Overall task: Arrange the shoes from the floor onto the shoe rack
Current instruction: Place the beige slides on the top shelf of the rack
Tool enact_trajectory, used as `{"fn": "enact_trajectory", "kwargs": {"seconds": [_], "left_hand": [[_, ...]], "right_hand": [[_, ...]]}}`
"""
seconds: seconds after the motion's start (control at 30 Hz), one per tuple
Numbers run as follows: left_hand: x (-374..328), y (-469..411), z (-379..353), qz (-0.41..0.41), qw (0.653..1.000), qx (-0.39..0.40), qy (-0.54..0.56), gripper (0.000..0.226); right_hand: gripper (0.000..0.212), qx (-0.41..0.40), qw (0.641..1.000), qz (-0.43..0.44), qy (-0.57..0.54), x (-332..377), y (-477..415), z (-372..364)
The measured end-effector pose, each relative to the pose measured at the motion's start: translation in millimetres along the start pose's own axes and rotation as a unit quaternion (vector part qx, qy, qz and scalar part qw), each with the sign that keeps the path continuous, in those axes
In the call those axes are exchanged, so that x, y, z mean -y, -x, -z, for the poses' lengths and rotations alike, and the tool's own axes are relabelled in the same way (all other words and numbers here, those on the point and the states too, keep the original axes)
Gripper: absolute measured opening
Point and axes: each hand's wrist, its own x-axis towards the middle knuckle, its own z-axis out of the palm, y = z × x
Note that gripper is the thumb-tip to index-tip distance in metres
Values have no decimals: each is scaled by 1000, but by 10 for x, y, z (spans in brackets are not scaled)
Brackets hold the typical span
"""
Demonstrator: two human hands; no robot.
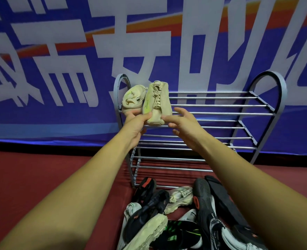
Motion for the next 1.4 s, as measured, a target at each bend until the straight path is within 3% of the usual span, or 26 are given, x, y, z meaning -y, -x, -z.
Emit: {"fn": "enact_trajectory", "kwargs": {"seconds": [0.23, 0.47, 0.63, 0.97, 1.2, 1.4], "left_hand": [[9, 32, 9, 27, 996, 32, -82, 48], [45, -106, -19, 7, 997, 43, -65, 45], [73, -198, -66, -37, 995, 30, -86, 58], [110, -251, -93, -40, 987, 41, -153, 57], [191, -83, 89, 18, 971, 68, -230, 67], [520, 100, 96, 76, 928, 130, -341, 44]], "right_hand": [[39, -50, 998, 32, -23, -105, -170, -85], [56, -42, 997, 28, -55, -148, -271, -122], [46, -80, 994, 59, -46, -174, -355, -174], [39, -83, 995, 54, 33, -211, -413, -85], [37, -66, 989, 1, 135, -338, -180, 227], [27, -59, 966, -69, 241, -784, 67, 716]]}}
